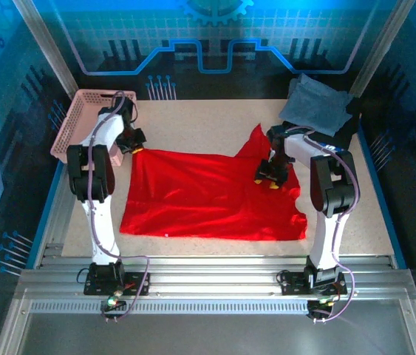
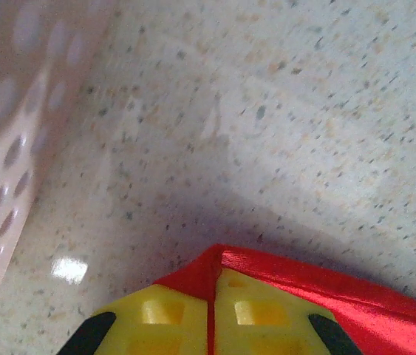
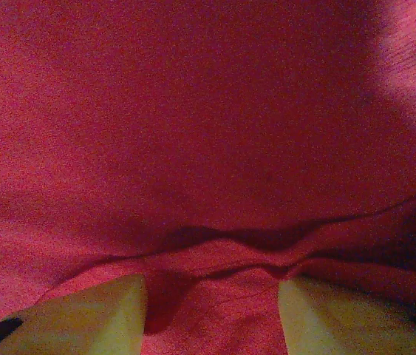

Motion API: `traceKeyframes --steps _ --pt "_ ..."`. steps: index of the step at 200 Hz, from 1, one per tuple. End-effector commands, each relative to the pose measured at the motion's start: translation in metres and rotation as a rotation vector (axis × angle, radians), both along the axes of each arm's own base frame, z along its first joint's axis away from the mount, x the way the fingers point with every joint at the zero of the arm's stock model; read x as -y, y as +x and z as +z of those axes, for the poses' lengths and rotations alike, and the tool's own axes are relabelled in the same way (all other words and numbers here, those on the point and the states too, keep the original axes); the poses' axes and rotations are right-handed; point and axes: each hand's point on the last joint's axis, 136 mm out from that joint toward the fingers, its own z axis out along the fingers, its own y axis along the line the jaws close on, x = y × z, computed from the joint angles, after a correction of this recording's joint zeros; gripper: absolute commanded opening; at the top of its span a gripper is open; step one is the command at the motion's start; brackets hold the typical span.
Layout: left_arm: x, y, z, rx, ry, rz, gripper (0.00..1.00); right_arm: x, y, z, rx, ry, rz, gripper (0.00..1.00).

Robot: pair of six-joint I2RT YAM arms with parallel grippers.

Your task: Fold and stack the t-shirts

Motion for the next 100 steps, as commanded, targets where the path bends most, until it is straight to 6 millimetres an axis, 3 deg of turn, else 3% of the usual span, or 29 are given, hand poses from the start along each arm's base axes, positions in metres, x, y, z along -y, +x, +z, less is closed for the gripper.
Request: traceKeyframes --steps 1,27,41,83,100 --pt "-0.012 -0.002 -0.013 -0.051 0.037 -0.033 0.1 0.008 -0.012 -0.006 -0.047 -0.046 -0.02 0.52" --pt "-0.017 0.003 -0.02 -0.075 0.064 -0.038 0.17 0.008 -0.012 -0.01 -0.057 -0.046 -0.019 0.51" --pt "-0.022 0.008 -0.013 -0.059 0.087 -0.021 0.3 0.007 -0.011 -0.01 -0.053 -0.043 -0.02 0.52" --pt "-0.014 0.037 0.056 0.13 0.031 0.022 0.49 0.005 -0.006 -0.004 -0.023 -0.031 -0.014 0.52" --pt "-0.003 0.041 0.07 0.156 -0.033 0.024 0.53 0.002 -0.001 0.0 0.001 -0.01 -0.01 0.53"
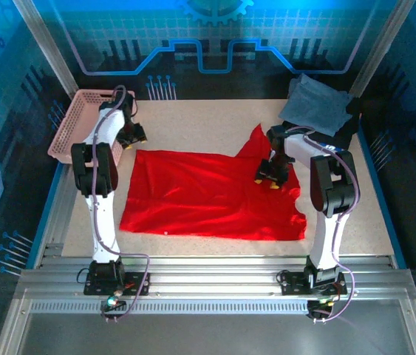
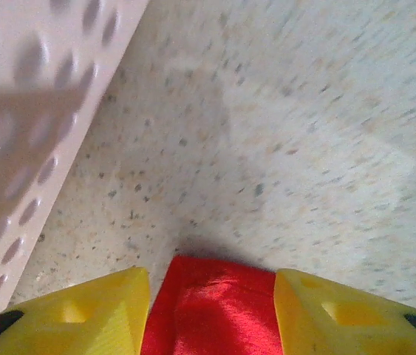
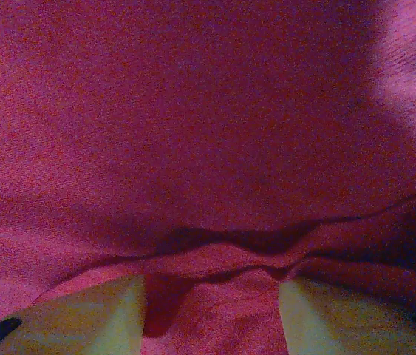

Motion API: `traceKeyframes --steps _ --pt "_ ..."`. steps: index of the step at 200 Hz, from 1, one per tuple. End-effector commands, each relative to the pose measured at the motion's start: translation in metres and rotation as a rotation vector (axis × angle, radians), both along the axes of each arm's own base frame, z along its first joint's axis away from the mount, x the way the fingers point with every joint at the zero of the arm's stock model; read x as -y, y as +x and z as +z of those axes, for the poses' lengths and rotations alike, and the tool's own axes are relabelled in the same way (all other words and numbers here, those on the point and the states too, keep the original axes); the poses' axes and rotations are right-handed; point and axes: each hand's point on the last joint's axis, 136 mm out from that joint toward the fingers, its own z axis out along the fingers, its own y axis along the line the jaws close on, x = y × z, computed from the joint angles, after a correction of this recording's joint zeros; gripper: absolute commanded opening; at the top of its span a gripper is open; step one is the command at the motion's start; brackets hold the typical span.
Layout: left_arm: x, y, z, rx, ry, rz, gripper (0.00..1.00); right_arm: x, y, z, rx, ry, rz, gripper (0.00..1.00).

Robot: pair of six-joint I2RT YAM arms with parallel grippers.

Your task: Fold and stack the t-shirts

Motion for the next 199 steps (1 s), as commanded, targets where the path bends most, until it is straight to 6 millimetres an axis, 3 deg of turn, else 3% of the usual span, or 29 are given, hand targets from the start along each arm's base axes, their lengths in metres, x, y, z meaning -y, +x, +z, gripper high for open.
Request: traceKeyframes --steps 1,21,51,111,148,199 --pt "0.009 0.011 0.061 0.12 -0.078 0.019 0.53 0.0 -0.001 0.001 0.004 -0.002 -0.001 0.53" --pt "0.02 0.011 0.06 0.102 -0.152 0.019 0.55 -0.006 0.009 0.014 0.066 0.034 0.018 0.56" --pt "0.032 0.006 0.04 0.051 -0.223 0.065 0.55 -0.015 0.022 0.04 0.167 0.08 0.079 0.62" --pt "0.038 0.002 0.007 0.0 -0.323 0.267 0.52 -0.022 0.026 0.079 0.27 0.12 0.173 0.68" --pt "0.036 -0.003 -0.007 -0.038 -0.313 0.35 0.5 -0.022 0.025 0.092 0.309 0.12 0.204 0.69" --pt "0.024 -0.022 -0.027 -0.12 -0.23 0.438 0.5 -0.019 0.025 0.094 0.312 0.122 0.207 0.69"
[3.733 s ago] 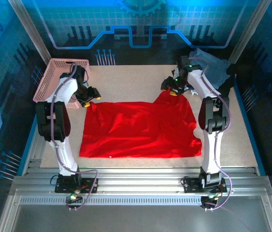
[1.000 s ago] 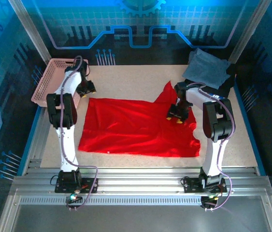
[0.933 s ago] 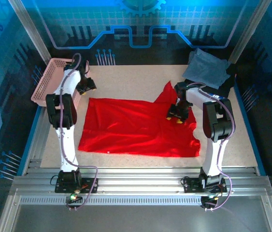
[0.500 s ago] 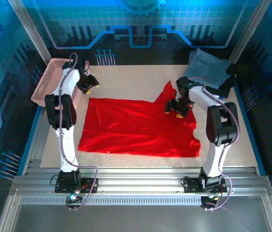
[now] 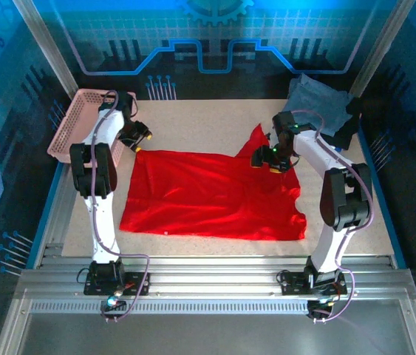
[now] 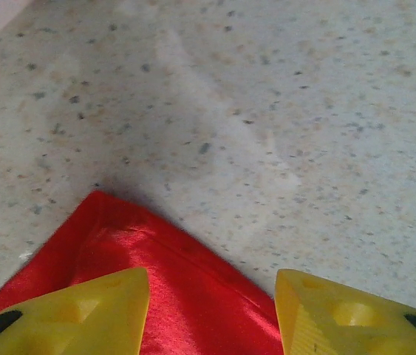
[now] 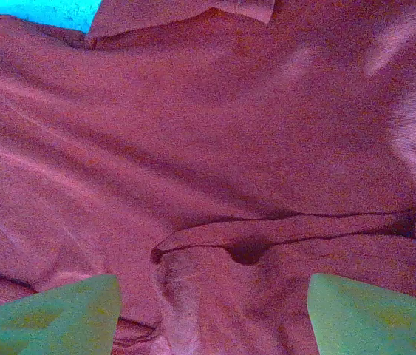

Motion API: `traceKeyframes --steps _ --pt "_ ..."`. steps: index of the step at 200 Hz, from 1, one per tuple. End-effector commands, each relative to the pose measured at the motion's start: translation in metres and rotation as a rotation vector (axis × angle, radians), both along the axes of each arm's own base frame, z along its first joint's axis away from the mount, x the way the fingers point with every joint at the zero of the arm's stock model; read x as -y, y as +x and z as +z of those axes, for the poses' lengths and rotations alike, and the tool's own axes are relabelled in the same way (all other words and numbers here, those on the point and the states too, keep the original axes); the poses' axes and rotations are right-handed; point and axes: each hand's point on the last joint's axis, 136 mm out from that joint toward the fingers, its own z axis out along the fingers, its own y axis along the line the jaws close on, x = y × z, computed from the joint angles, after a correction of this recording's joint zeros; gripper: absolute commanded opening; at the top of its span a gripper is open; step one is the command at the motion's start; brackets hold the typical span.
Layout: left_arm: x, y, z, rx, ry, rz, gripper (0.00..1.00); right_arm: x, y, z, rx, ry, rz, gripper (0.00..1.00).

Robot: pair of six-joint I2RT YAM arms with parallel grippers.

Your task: Fold and stack the t-shirts

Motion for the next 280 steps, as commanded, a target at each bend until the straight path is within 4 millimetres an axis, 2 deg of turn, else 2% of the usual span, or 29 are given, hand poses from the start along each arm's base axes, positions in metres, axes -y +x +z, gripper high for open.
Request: traceKeyframes --steps 1,28,75,140,149,168,200,222,252,280 --pt "-0.004 -0.015 -0.02 -0.095 0.023 0.057 0.5 -0.004 0.0 0.018 0.036 0.024 0.029 0.69" --pt "-0.007 -0.022 -0.03 -0.137 0.056 0.076 0.51 -0.001 0.002 0.019 0.04 0.028 0.023 0.69" --pt "-0.009 -0.021 -0.049 -0.173 0.068 0.096 0.51 0.003 0.0 0.02 0.042 0.033 0.022 0.69" --pt "0.013 -0.034 -0.078 -0.266 0.071 0.044 0.46 0.014 0.003 0.02 0.045 0.039 -0.001 0.68" --pt "0.013 -0.037 -0.077 -0.281 0.097 0.029 0.41 0.015 0.004 0.021 0.049 0.04 -0.003 0.68" --pt "0.013 -0.04 -0.077 -0.293 0.103 0.017 0.4 0.02 0.006 0.024 0.057 0.041 -0.007 0.68" --pt "0.012 -0.044 -0.076 -0.311 0.11 0.006 0.32 0.027 0.009 0.03 0.07 0.056 -0.028 0.68" --pt "0.011 -0.046 -0.075 -0.319 0.113 -0.009 0.21 0.031 0.013 0.039 0.094 0.06 -0.033 0.68" --pt "0.009 -0.048 -0.078 -0.322 0.1 -0.018 0.0 0.039 0.018 0.042 0.101 0.063 -0.055 0.68" --pt "0.003 -0.043 -0.07 -0.278 0.101 -0.018 0.0 0.043 0.027 0.044 0.107 0.08 -0.08 0.67"
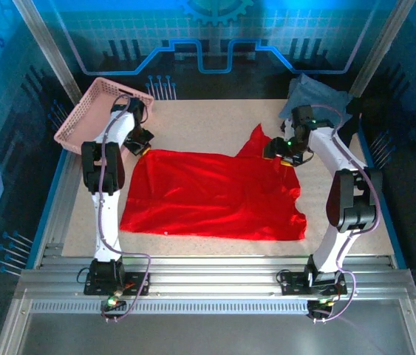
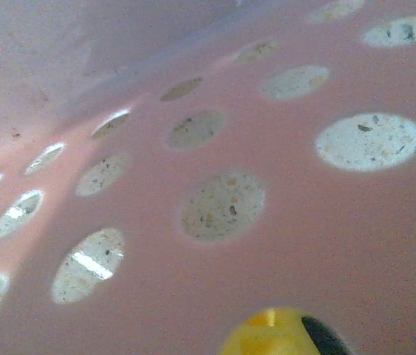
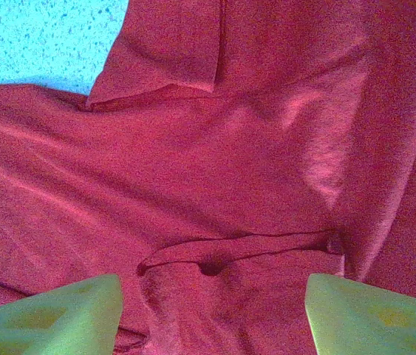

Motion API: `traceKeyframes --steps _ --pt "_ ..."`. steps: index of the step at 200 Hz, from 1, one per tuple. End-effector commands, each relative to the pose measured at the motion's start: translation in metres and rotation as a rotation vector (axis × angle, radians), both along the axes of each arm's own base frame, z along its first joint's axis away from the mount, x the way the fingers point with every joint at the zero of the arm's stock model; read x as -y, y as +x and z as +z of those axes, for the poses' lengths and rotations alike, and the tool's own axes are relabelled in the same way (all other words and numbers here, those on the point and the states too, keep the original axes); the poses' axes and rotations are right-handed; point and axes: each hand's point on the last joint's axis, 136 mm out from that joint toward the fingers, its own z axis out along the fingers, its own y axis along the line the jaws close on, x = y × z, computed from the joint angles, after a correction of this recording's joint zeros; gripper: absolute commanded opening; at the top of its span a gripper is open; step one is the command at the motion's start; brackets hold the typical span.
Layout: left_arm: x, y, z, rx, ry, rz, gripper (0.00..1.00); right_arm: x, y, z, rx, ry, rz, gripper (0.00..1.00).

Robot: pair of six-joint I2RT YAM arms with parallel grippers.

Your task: Fold and stack the t-shirts

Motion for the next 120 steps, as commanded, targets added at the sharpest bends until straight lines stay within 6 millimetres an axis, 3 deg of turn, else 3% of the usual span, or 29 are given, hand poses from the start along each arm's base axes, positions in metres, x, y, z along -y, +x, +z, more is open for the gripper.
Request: traceKeyframes --steps 1,72,120 --pt "0.001 -0.029 -0.03 -0.124 -0.031 -0.026 0.0 0.003 0.008 0.02 0.044 0.032 -0.007 0.67" --pt "-0.015 0.005 0.043 0.109 0.015 -0.062 0.0 0.002 0.025 0.02 0.048 0.045 -0.033 0.66" --pt "-0.013 0.011 0.072 0.197 0.012 -0.062 0.0 0.002 0.031 0.016 0.043 0.04 -0.04 0.66"
